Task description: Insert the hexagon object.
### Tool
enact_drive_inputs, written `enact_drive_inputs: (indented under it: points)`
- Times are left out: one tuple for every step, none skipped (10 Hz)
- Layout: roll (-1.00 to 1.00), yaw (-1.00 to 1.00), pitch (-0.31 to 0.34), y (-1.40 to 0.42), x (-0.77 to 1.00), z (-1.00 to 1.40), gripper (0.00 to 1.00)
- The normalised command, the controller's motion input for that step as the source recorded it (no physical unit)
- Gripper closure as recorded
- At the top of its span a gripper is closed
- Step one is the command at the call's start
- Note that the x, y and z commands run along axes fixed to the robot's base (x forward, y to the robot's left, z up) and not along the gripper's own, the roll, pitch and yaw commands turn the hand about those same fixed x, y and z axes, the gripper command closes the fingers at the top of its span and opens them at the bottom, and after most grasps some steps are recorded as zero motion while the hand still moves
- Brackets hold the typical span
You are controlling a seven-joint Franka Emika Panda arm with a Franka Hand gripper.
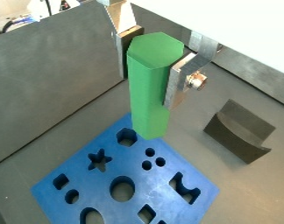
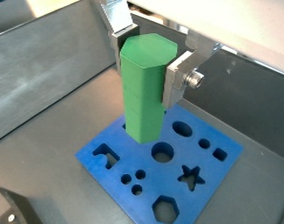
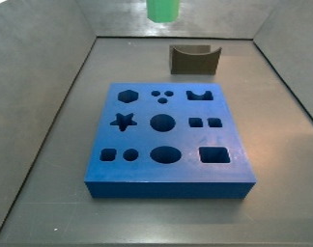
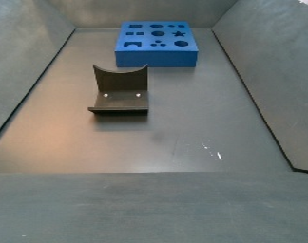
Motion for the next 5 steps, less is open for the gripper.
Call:
enact_drive_inputs:
  points:
    - [0.00,-1.00,-0.034,0.00,-0.02,-0.78,1.00]
    - [0.00,-1.00,-0.031,0.00,-0.05,-0.86,1.00]
    - [0.00,-1.00,-0.021,0.00,-0.05,-0.87,1.00]
    - [0.00,-1.00,-0.001,0.00,-0.05,-0.90,1.00]
    - [0.00,-1.00,-0.006,0.00,-0.05,-0.89,1.00]
